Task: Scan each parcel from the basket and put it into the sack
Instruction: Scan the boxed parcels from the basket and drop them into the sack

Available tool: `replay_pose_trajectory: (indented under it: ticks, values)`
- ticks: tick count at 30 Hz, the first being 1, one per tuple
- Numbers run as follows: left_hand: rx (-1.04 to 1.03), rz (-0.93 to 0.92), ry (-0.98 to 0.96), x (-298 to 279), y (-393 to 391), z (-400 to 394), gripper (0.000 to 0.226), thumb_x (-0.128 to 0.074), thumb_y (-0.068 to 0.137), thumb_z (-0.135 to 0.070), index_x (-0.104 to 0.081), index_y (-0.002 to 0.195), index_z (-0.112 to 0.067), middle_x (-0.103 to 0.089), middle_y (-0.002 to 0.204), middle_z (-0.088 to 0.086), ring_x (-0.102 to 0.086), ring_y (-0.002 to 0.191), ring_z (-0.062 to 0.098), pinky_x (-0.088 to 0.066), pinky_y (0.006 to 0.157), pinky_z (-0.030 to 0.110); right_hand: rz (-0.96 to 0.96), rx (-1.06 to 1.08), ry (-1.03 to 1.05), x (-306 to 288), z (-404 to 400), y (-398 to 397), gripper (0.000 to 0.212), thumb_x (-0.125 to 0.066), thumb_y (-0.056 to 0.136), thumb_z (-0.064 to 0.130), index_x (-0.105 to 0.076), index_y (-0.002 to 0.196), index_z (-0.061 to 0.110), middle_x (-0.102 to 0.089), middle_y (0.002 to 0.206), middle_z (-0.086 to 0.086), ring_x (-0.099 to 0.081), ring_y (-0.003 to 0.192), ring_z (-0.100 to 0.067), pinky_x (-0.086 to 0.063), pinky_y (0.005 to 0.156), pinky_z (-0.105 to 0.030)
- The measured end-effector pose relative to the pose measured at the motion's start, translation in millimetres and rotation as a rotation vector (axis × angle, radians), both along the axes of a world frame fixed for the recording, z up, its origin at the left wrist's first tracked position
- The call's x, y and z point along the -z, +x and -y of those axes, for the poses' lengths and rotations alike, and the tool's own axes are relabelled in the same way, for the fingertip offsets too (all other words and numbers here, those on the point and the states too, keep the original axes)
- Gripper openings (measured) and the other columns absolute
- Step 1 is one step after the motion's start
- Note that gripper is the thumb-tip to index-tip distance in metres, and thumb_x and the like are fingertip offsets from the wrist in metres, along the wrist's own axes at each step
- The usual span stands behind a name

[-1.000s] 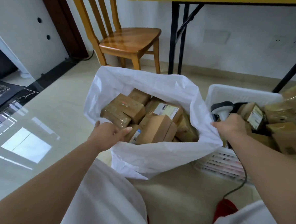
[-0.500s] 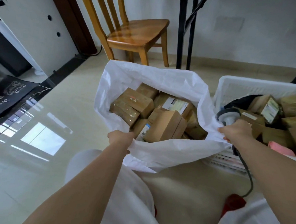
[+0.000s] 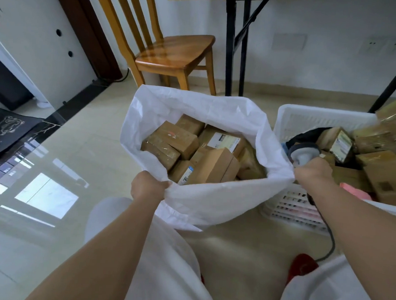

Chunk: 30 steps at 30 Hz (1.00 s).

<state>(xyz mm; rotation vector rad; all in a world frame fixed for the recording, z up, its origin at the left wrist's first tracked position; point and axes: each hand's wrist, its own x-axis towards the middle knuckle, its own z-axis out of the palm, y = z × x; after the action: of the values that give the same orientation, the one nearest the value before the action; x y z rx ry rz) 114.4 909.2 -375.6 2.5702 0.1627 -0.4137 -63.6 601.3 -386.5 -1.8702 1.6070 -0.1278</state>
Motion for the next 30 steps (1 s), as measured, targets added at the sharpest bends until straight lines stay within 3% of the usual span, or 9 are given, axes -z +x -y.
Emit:
replay_pose_trajectory:
  ticks: [5, 9, 12, 14, 16, 18, 22, 26, 30]
  values:
    - [0.119, 0.098, 0.156, -13, 3, -18, 0.042, -0.080, 0.076, -0.039, -0.054, 0.087, -0.009, -0.063, 0.085, 0.006, -0.059, 0.080, 0.025, -0.043, 0.066, 0.033, 0.024, 0.073, -0.122, -32, 25, -20, 0.033, -0.065, 0.089, 0.013, -0.053, 0.115, -0.003, -0.057, 0.104, -0.021, -0.060, 0.099, -0.041, -0.047, 0.070, -0.040]
    - [0.235, -0.010, 0.219, -16, -11, -3, 0.055, -0.083, 0.072, -0.041, -0.058, 0.102, -0.003, -0.067, 0.098, 0.010, -0.069, 0.087, 0.026, -0.054, 0.072, 0.033, 0.090, 0.033, -0.141, -40, 20, -20, 0.036, -0.066, 0.088, 0.012, -0.053, 0.120, -0.002, -0.058, 0.106, -0.019, -0.060, 0.101, -0.039, -0.047, 0.073, -0.040]
    - [0.262, 0.017, 0.296, -27, -22, 14, 0.094, -0.085, 0.071, -0.041, -0.032, 0.135, 0.003, -0.052, 0.126, 0.013, -0.058, 0.117, 0.029, -0.049, 0.091, 0.036, 0.157, -0.065, -0.107, -39, 5, -8, 0.040, -0.074, 0.084, 0.021, -0.056, 0.115, 0.002, -0.061, 0.104, -0.015, -0.061, 0.099, -0.036, -0.047, 0.073, -0.038]
    - [0.267, 0.147, 0.344, -35, -31, 23, 0.111, -0.087, 0.068, -0.041, -0.018, 0.144, 0.000, -0.037, 0.137, 0.015, -0.043, 0.128, 0.032, -0.044, 0.097, 0.038, 0.158, -0.112, -0.106, -39, -1, -3, 0.044, -0.076, 0.083, 0.028, -0.056, 0.114, 0.004, -0.059, 0.100, -0.013, -0.060, 0.095, -0.033, -0.044, 0.071, -0.036]
    - [0.401, 0.331, 0.335, -40, -36, 35, 0.103, -0.084, 0.072, -0.041, -0.022, 0.146, -0.005, -0.033, 0.141, 0.015, -0.037, 0.129, 0.033, -0.038, 0.103, 0.038, 0.155, -0.133, -0.119, -38, -5, 4, 0.049, -0.078, 0.081, 0.034, -0.056, 0.112, 0.004, -0.061, 0.103, -0.013, -0.060, 0.096, -0.033, -0.043, 0.070, -0.035]
    - [0.608, 0.388, 0.191, -39, -39, 53, 0.080, -0.077, 0.079, -0.041, -0.036, 0.142, -0.013, -0.037, 0.141, 0.011, -0.037, 0.129, 0.029, -0.036, 0.106, 0.036, 0.164, -0.133, -0.136, -34, -6, 12, 0.056, -0.080, 0.078, 0.040, -0.056, 0.113, 0.004, -0.063, 0.107, -0.014, -0.061, 0.102, -0.034, -0.044, 0.072, -0.035]
    - [0.849, 0.103, -0.053, -29, -46, 84, 0.064, -0.076, 0.079, -0.047, -0.053, 0.134, -0.022, -0.053, 0.133, -0.002, -0.052, 0.119, 0.017, -0.048, 0.097, 0.033, 0.135, -0.175, -0.162, -20, -3, 29, 0.069, -0.081, 0.073, 0.049, -0.054, 0.119, 0.006, -0.064, 0.113, -0.013, -0.061, 0.106, -0.035, -0.045, 0.073, -0.035]
    - [0.995, -0.161, -0.025, -7, -46, 97, 0.071, -0.084, 0.070, -0.049, -0.059, 0.131, -0.023, -0.062, 0.125, -0.007, -0.059, 0.112, 0.013, -0.050, 0.093, 0.028, 0.002, -0.239, -0.200, -2, -4, 45, 0.085, -0.078, 0.069, 0.062, -0.049, 0.127, 0.007, -0.062, 0.119, -0.013, -0.061, 0.109, -0.034, -0.045, 0.073, -0.036]
    - [1.134, -0.287, -0.051, 8, -35, 103, 0.045, -0.084, 0.074, -0.031, -0.069, 0.116, -0.022, -0.069, 0.106, -0.009, -0.065, 0.093, 0.006, -0.053, 0.083, 0.019, -0.181, -0.316, -0.262, 13, -12, 59, 0.106, -0.073, 0.070, 0.068, -0.029, 0.144, 0.007, -0.056, 0.132, -0.013, -0.059, 0.114, -0.033, -0.039, 0.066, -0.031]
